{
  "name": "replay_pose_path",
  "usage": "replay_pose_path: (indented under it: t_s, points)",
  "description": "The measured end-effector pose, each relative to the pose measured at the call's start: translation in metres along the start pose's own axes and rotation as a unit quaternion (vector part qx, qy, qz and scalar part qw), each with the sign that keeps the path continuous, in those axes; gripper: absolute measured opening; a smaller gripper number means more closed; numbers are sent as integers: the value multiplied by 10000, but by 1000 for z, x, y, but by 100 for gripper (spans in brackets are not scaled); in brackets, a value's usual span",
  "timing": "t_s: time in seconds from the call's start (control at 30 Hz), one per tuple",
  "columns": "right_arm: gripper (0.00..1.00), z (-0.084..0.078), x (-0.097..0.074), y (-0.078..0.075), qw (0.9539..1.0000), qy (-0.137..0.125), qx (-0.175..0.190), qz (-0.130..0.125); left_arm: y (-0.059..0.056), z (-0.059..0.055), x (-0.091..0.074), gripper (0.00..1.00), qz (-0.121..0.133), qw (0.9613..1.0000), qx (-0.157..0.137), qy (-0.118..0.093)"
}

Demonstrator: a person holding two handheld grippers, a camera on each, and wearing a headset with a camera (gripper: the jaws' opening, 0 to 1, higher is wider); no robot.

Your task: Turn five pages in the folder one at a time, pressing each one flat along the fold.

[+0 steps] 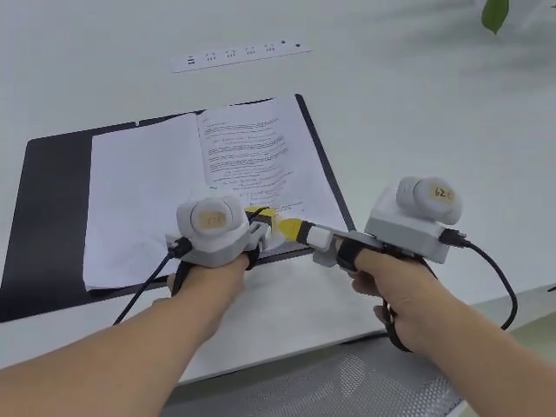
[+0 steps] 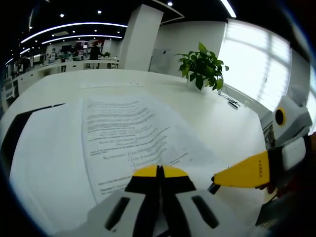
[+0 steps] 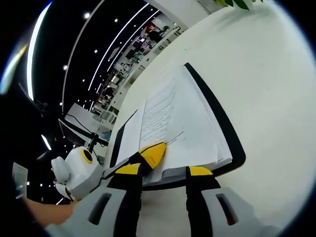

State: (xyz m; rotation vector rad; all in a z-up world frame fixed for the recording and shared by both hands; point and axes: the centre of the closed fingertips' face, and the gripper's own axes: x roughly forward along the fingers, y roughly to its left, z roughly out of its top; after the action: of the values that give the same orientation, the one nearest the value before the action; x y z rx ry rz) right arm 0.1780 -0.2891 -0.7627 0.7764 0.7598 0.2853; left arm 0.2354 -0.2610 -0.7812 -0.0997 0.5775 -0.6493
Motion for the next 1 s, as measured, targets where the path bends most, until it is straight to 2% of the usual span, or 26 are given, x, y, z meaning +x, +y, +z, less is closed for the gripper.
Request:
replay_pose_path:
  t_s: [0.17, 0.23, 0.3, 0.33, 0.4, 0.47, 0.57, 0.67, 0.77, 0.83, 0.93, 1.0]
  points:
    - [17, 3, 2, -15, 9995, -86, 110, -295, 0, 0, 0, 0, 10, 10000, -2, -30]
    - [11, 4, 2, -22, 9987, -109, 273, -418, 0, 0, 0, 0, 23, 10000, 17, -37]
    - [1, 5, 2, -28, 9978, -140, 289, -581, -1, 0, 0, 0, 27, 10000, 17, -38]
    - [0, 3, 2, -31, 9972, -116, 308, -666, -1, 0, 0, 0, 28, 10000, 14, -32]
    - [0, 4, 2, -28, 9974, -159, 375, -587, -1, 0, 0, 0, 50, 10000, -58, 2]
    - [0, 5, 1, -28, 9974, -183, 358, -597, -2, 2, -1, 1, 26, 9996, -279, 38]
    - [0, 9, -3, -23, 9977, -256, 320, -547, 0, 2, -4, 2, -3, 9985, -527, 150]
    - [0, 13, -6, -16, 9978, -329, 332, -461, 1, 6, -15, 9, 24, 9981, -580, 189]
    - [0, 16, -9, -7, 9981, -439, 204, -392, 1, 12, -28, 19, 6, 9985, -524, 133]
    - [0, 19, -12, 2, 9979, -540, 135, -319, 2, 20, -38, 19, -10, 9995, -308, -5]
    - [0, 25, -17, 15, 9975, -671, 15, -224, 7, 28, -54, 22, 36, 9999, -129, -90]
    - [0, 29, -20, 29, 9969, -769, -124, -130, 14, 36, -65, 24, 68, 9997, 3, -224]
